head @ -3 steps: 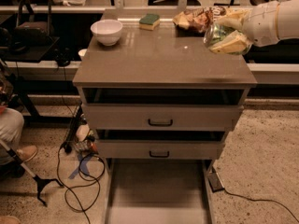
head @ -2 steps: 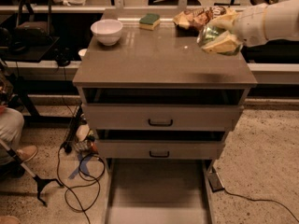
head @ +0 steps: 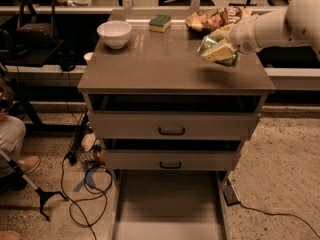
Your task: Pick green can from bottom drawer and place on counter
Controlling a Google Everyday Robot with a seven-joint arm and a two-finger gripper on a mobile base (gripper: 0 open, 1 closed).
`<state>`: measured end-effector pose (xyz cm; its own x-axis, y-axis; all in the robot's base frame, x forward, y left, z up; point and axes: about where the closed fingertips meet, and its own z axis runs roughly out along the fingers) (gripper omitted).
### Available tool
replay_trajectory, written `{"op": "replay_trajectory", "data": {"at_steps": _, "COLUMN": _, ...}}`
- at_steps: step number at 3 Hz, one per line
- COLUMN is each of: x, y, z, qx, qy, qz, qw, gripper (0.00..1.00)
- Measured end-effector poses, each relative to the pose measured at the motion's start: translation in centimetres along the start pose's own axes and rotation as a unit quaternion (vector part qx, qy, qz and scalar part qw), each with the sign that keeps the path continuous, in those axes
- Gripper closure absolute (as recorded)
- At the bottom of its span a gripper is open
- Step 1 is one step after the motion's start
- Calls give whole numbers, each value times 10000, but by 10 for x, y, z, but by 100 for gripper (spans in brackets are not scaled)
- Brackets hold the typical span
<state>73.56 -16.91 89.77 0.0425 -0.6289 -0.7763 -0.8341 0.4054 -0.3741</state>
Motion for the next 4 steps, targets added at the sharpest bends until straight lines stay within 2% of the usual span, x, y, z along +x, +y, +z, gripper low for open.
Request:
{"op": "replay_trajectory", "data": {"at_steps": 2, "x": 11, "y": -24, "z": 46, "qx": -54, "qy": 173, "qz": 522, "qw": 9985, "gripper": 59}}
{"op": "replay_trajectory", "data": {"at_steps": 4, "x": 21, "y": -38, "z": 78, "qx": -191, "qy": 312, "qz": 780, "qw": 9963, "gripper": 13}}
